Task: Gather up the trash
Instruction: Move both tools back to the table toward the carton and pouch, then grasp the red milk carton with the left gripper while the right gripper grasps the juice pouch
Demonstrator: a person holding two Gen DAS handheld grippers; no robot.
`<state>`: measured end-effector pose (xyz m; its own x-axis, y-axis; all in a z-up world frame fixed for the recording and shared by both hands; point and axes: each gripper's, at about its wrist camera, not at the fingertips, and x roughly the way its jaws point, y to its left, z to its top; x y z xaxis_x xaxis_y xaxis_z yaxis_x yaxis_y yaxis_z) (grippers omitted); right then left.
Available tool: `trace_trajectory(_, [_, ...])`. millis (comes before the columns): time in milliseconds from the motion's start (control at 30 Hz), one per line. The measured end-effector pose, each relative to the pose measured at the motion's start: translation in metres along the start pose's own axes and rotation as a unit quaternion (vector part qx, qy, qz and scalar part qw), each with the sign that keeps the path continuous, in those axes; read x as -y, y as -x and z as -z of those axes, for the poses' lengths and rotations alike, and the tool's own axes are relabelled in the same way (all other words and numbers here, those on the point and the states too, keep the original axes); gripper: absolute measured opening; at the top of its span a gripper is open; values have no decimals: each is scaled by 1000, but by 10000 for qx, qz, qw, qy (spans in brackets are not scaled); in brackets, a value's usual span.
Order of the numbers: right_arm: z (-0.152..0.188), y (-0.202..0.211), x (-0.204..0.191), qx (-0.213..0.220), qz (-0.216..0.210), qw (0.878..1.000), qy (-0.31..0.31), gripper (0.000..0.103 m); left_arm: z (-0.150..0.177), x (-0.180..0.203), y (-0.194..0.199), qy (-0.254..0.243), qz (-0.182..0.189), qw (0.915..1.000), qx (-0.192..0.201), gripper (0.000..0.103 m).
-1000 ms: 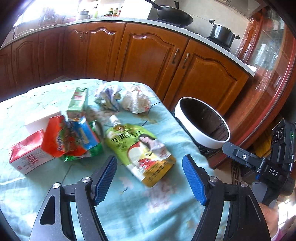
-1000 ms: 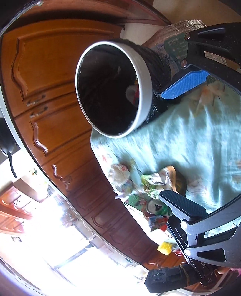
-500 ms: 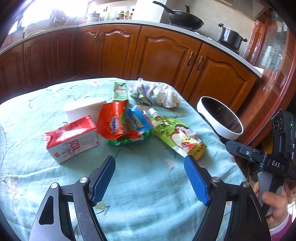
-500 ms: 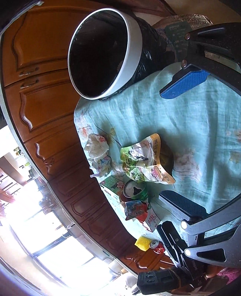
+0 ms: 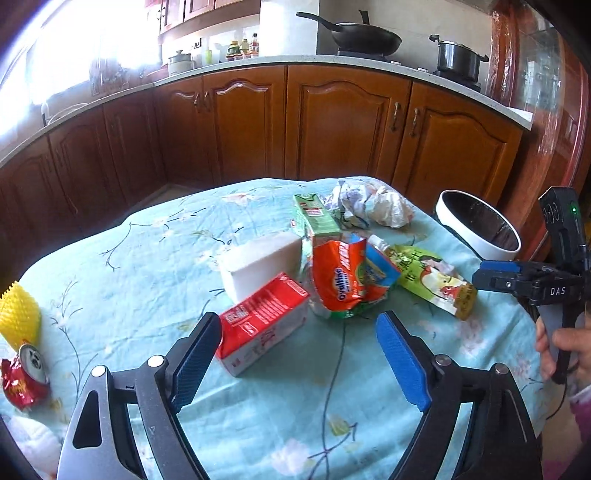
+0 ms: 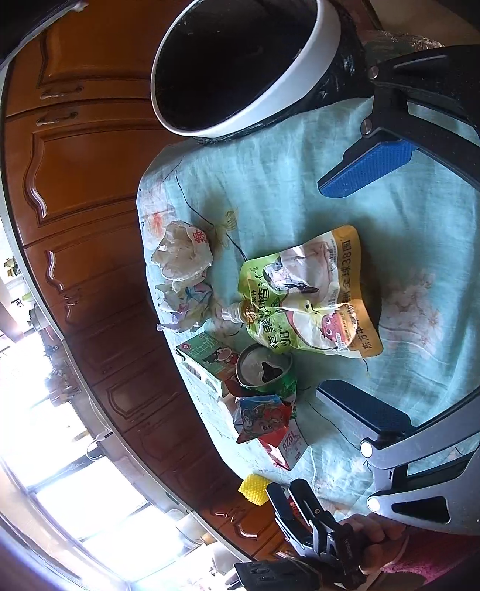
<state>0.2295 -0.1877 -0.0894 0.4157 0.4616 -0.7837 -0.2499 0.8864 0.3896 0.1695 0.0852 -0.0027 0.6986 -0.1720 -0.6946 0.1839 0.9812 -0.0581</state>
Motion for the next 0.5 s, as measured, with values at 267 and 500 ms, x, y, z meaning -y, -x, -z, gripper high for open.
trace_trajectory(267, [-14,-29,-1,-285,122,9992,234,100,-8,-27,-42,-245,9,9985,-493,87])
trace_trajectory(500, [-13,-52,-10,-549,238,9970,481,94,-8,-24,-64,-207,145,9976,-645,84])
